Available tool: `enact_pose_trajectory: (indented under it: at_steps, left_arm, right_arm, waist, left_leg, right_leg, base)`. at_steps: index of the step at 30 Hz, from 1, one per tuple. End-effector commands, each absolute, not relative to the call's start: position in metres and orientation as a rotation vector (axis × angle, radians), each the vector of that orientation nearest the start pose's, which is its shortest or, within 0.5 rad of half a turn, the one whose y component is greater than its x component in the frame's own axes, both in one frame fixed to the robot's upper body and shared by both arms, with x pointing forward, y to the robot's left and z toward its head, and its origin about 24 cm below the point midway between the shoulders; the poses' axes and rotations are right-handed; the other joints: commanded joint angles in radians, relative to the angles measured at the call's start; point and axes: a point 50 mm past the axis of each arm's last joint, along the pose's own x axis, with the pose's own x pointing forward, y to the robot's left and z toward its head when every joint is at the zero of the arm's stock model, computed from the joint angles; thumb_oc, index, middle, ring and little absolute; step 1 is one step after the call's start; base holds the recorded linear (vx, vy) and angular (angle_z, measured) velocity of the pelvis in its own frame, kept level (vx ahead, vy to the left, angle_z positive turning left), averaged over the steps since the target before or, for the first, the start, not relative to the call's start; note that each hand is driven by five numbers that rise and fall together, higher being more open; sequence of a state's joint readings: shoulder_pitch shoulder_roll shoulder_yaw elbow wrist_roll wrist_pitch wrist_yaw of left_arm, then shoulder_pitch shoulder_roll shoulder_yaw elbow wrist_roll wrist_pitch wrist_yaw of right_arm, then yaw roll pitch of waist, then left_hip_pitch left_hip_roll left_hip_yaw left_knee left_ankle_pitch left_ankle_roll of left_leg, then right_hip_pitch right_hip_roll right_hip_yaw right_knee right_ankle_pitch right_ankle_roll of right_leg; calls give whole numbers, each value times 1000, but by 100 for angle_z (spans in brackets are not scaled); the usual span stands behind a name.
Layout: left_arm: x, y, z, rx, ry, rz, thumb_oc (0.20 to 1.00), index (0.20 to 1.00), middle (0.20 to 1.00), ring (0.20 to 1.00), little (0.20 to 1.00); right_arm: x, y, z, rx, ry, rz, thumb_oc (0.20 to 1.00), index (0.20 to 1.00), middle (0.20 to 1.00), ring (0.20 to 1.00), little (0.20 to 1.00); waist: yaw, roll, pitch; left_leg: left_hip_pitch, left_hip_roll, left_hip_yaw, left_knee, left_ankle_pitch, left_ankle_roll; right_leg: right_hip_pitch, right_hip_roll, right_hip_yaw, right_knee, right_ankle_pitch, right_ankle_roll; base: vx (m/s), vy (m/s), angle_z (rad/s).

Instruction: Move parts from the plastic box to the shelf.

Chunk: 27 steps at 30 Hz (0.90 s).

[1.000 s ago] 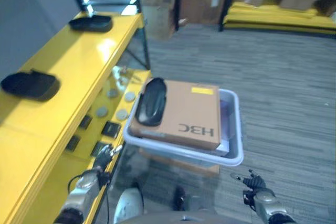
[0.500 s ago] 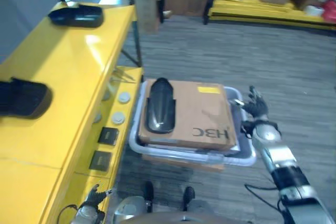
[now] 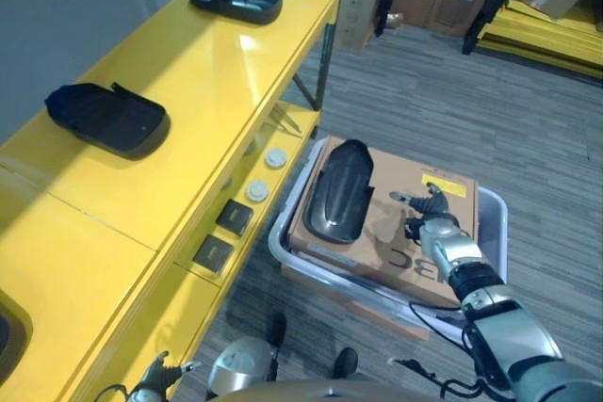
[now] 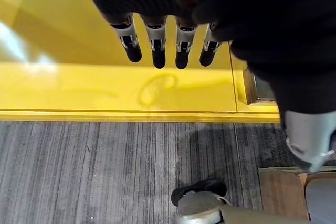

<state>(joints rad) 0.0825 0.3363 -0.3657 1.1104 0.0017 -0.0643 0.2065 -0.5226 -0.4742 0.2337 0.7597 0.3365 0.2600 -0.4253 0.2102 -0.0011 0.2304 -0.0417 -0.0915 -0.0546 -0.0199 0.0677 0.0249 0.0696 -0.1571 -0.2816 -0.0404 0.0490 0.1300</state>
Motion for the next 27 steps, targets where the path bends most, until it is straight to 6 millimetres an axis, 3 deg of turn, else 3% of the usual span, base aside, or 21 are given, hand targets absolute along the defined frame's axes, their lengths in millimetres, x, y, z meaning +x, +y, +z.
enact_pose_trajectory:
  at_steps: [1, 19, 27]
  left_arm:
    - [94, 256, -148, 630, 1075, 14, 1000, 1000, 1000, 1000, 1000]
    - [95, 265, -144, 628, 1055, 32, 1000, 1000, 1000, 1000, 1000]
    - [94, 268, -143, 617, 1055, 33, 1000, 1000, 1000, 1000, 1000]
  right_arm:
    - [332, -266, 40, -389, 378, -481, 1000, 1000, 1000, 1000, 1000]
    - [347, -247, 46, -331, 349, -439, 1000, 1000, 1000, 1000, 1000]
    - [341, -240, 31, -377, 447, -410, 1000, 1000, 1000, 1000, 1000]
  waist:
    - [18, 10, -8]
    - [78, 8, 28]
    - [85, 1, 35]
  left_leg:
    - [-30, 65, 22, 79, -94, -15]
    - [-75, 48, -16, 86, -86, -12]
    - [-87, 47, -19, 87, -84, -14]
  right_leg:
    - [-85, -36, 16, 68, 15, 39]
    - [-91, -44, -26, 67, 15, 49]
    - [-97, -43, -27, 70, 11, 49]
  base:
    - [-10, 21, 8]
    - [-15, 19, 7]
    - [3, 2, 5]
